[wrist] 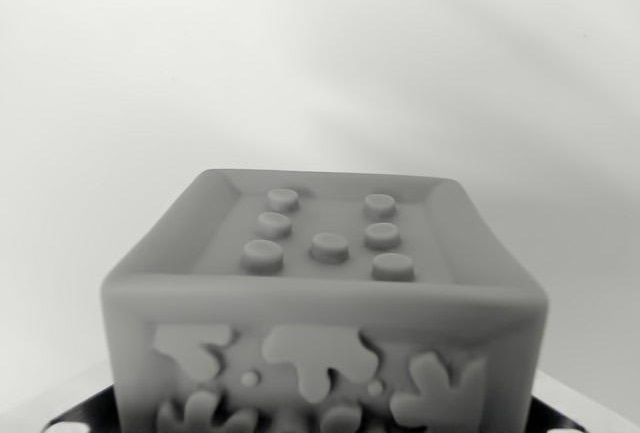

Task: Destack cube

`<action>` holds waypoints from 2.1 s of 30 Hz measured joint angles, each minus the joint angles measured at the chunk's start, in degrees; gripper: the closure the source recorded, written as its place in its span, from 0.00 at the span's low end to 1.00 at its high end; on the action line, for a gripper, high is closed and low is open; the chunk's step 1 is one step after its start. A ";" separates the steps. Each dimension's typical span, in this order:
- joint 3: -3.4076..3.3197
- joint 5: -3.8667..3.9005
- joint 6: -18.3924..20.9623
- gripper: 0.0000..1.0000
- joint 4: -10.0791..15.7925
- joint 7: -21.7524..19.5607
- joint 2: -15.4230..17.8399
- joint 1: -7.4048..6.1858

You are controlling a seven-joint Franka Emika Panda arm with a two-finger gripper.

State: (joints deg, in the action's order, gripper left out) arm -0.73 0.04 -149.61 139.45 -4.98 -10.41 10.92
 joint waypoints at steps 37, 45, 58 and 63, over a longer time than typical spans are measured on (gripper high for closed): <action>-0.12 -0.40 -9.66 1.00 -0.58 5.52 -10.39 2.60; -0.03 -0.45 -11.83 1.00 -1.20 5.55 -13.15 2.67; 0.10 -0.45 -14.28 1.00 -2.08 5.55 -16.44 2.79; 0.12 -0.45 -14.84 1.00 -2.24 5.55 -17.17 2.80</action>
State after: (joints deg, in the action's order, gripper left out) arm -0.61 -0.41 -164.45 137.22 0.58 -27.58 13.73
